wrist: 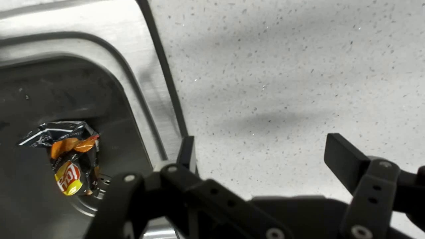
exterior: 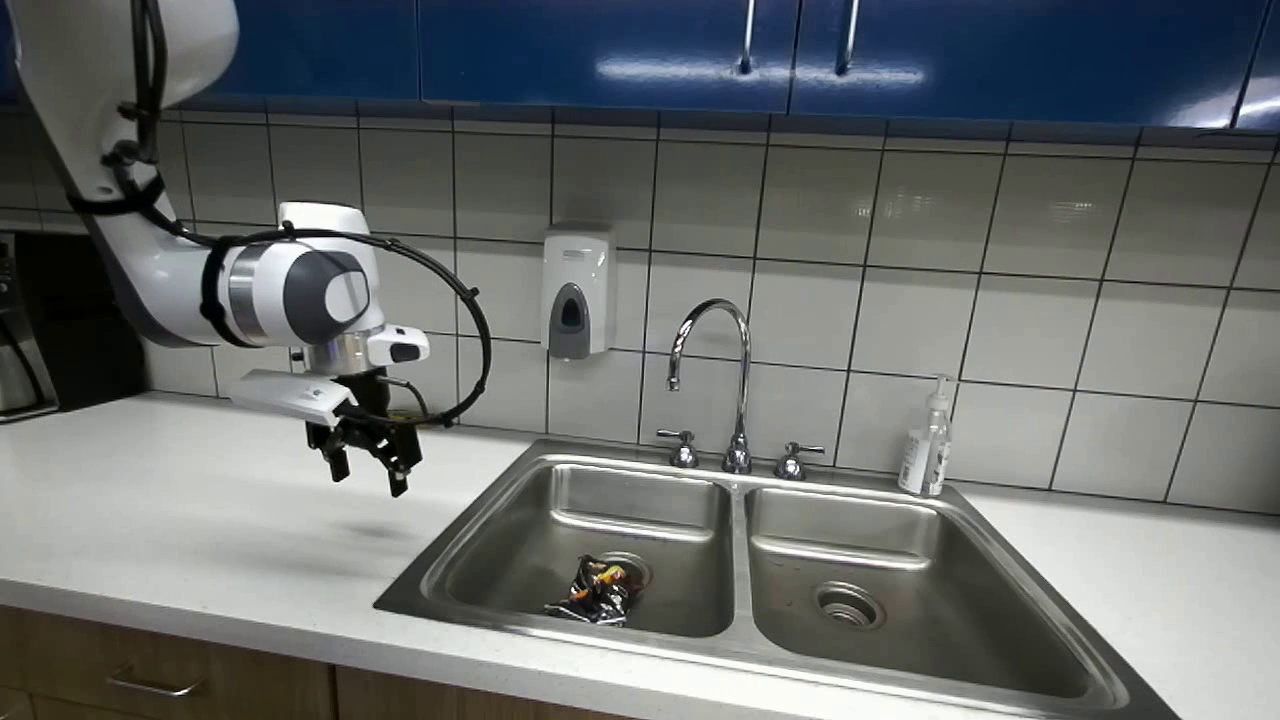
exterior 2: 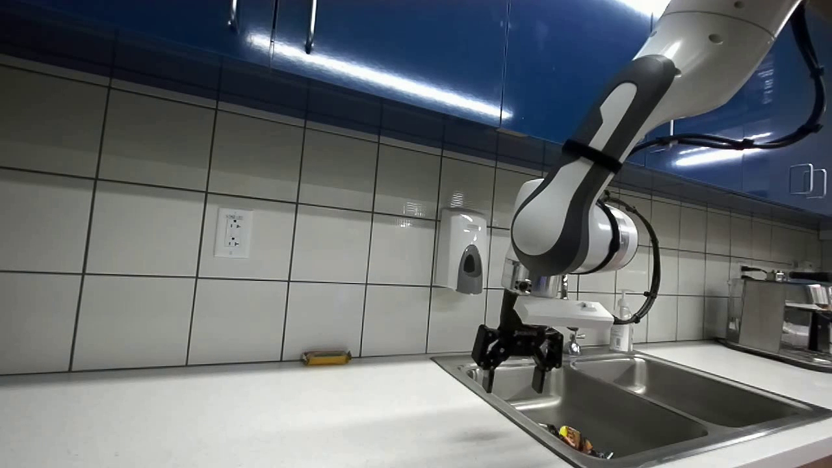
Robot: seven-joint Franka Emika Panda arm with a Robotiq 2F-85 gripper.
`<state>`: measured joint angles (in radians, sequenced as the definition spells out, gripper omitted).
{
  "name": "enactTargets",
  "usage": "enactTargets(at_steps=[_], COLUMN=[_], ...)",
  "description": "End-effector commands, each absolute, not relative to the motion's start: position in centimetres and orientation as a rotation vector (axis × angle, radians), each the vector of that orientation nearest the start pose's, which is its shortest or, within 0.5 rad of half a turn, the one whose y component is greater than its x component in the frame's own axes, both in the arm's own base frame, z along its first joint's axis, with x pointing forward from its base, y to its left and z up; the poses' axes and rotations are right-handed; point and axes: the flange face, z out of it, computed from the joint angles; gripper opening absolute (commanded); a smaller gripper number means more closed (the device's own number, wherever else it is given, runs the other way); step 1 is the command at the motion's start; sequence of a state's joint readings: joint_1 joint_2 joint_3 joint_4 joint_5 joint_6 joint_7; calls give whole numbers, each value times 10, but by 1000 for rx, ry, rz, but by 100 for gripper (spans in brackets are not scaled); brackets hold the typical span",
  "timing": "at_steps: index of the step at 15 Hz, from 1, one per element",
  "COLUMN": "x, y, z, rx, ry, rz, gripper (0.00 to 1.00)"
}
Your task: Put the black packet inside the left sink
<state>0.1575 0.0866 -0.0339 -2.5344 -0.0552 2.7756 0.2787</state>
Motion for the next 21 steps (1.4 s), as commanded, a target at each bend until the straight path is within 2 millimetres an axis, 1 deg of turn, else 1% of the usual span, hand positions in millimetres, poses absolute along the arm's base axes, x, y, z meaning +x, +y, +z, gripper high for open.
enactTargets(at_steps=[1, 2, 4, 7, 21], x=[460, 469, 468, 468, 468], y=[76, 69, 72, 70, 70], z=[270, 260, 260, 257, 257], rx=[-3118, -3122, -3122, -3123, -3124], ry=[204, 165, 160, 166, 166], rz=[-195, -226, -222, -214, -214], gripper=[100, 100, 100, 100, 100])
